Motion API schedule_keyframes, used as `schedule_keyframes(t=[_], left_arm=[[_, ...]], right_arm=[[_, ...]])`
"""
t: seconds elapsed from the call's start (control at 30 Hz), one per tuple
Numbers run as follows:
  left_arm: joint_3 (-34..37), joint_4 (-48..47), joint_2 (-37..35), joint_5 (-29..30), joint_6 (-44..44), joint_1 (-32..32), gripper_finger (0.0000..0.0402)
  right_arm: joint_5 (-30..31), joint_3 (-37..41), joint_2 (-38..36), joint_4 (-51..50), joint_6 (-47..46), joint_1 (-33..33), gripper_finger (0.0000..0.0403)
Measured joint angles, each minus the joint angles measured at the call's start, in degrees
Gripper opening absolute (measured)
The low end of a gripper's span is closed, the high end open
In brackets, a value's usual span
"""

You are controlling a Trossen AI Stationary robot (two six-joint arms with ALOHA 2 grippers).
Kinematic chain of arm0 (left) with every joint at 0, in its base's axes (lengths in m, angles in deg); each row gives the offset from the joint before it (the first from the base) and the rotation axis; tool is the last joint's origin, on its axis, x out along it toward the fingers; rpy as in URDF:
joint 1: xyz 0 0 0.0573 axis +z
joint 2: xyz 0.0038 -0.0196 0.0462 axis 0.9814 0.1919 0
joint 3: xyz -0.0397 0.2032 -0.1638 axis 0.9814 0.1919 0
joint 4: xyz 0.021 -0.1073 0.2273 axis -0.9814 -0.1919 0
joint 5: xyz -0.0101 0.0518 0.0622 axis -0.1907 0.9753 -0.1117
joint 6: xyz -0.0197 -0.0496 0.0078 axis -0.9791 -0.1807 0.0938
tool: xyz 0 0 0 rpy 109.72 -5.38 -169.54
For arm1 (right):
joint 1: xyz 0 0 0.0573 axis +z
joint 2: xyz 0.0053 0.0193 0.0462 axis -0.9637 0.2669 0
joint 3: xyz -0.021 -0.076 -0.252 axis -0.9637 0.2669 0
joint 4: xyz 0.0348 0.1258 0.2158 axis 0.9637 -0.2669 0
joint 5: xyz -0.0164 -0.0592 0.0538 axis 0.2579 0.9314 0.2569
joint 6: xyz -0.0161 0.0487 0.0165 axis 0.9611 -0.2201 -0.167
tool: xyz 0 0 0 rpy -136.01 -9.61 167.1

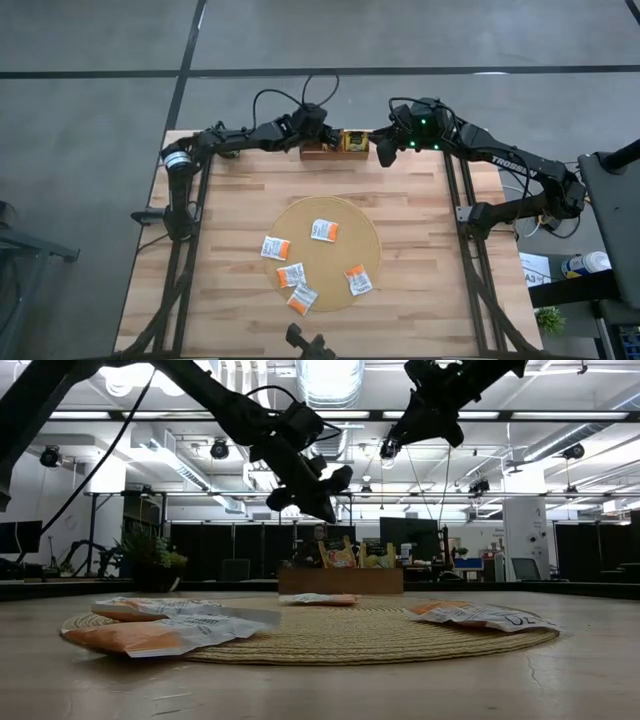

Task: Pick & Place Tea
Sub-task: Put the red tea bag into the middle section of the wooden organizer

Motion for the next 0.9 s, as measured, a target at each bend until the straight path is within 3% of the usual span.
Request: schedule_keyframes(t=[0.3,0.9], left_arm=[[2.41,9.04,0.73,3.34,-0.43,-1.58,0.0000],[1.38,6.04,5.01,2.54,-2.12,-1.68,0.0000]], right_arm=[[-0.07,0.00,0.00,-0.02,0.02,0.00,0.0130],[-0.09,0.00,-0.04,-0.66,1.81,0.11,0.0111]])
